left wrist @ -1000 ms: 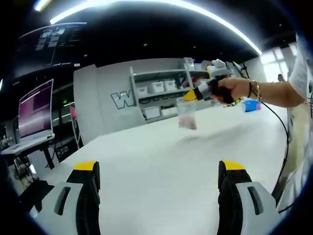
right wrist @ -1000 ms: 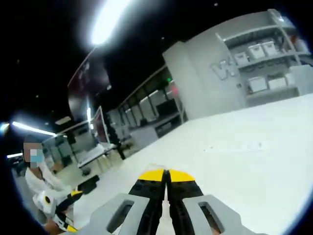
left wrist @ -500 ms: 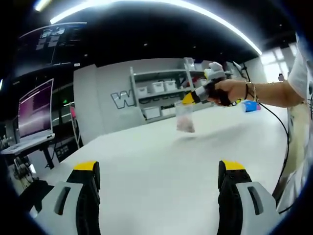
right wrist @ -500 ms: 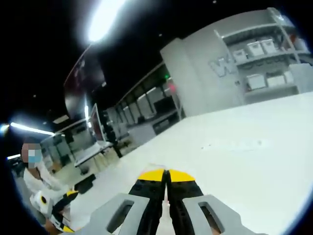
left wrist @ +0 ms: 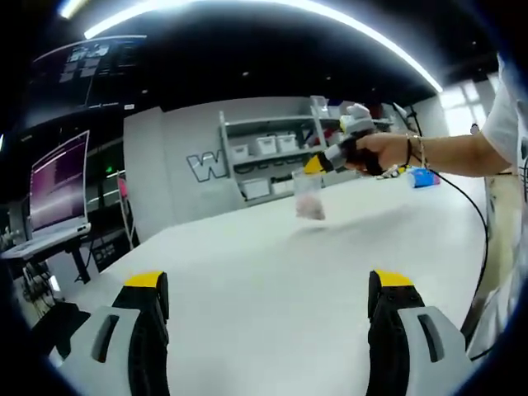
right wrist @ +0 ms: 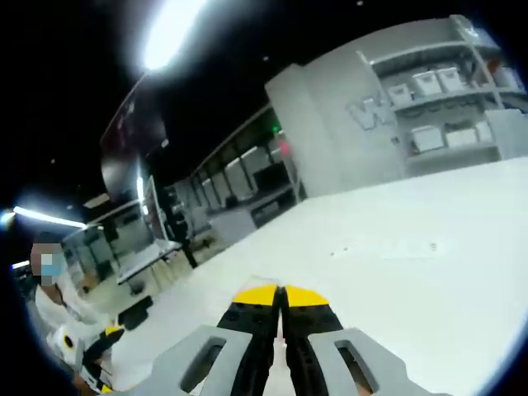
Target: Open the resealable bag by pulling the two sides of the seal apart until the entire bag opening is separated and visibly accessible.
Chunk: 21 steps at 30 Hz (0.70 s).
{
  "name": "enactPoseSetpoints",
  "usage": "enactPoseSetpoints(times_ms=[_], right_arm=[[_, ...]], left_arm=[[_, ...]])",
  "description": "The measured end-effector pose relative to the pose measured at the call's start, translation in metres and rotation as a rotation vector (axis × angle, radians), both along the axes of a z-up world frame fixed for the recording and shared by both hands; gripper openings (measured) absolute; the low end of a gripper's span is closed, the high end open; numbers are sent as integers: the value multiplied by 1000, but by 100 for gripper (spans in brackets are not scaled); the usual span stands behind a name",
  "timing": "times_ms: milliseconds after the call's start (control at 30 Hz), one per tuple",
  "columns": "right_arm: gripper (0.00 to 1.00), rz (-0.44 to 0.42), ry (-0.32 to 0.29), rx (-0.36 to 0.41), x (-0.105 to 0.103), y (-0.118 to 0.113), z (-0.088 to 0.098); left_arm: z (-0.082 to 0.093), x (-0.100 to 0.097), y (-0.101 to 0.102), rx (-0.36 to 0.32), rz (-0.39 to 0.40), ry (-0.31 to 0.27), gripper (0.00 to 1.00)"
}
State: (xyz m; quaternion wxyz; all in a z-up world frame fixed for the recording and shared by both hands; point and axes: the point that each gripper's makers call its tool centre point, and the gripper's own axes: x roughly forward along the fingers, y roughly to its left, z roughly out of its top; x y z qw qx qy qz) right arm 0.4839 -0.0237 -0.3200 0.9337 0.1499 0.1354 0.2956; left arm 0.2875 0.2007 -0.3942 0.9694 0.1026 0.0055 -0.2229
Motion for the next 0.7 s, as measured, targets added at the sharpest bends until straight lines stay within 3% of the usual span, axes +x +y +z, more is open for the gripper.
enactPoseSetpoints(times_ms=[700], right_arm=[[0, -49, 14, -18, 35, -10, -6]], left_arm=[[-6, 4, -3, 7, -20, 24, 100]])
